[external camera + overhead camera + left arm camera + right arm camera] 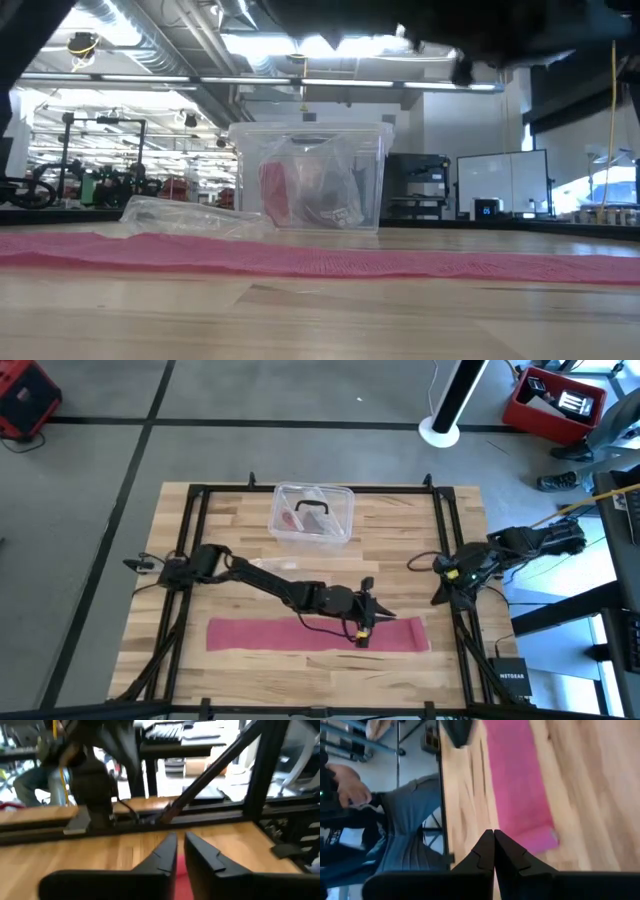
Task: Roll bandage
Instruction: Roll the pink bandage
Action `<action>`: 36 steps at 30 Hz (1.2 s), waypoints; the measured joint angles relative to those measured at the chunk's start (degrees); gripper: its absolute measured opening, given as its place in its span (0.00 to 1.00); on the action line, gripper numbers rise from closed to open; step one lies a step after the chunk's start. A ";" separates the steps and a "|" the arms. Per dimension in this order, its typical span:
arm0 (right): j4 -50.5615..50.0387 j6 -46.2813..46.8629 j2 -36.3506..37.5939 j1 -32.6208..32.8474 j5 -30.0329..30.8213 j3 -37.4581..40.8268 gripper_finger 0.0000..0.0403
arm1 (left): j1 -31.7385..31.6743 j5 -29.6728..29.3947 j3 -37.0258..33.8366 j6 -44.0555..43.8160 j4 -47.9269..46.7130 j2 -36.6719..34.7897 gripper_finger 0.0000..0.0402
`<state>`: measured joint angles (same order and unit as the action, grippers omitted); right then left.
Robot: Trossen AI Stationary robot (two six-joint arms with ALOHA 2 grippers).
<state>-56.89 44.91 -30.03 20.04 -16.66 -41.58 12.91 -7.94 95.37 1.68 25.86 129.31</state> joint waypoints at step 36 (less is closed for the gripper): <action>31.51 39.94 -25.43 30.74 16.57 21.07 0.58 | -1.14 -0.13 13.93 -6.24 -3.45 16.66 0.39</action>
<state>-25.38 84.85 -55.46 50.77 -0.08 -20.51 11.77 -8.08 109.30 -4.56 22.41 145.97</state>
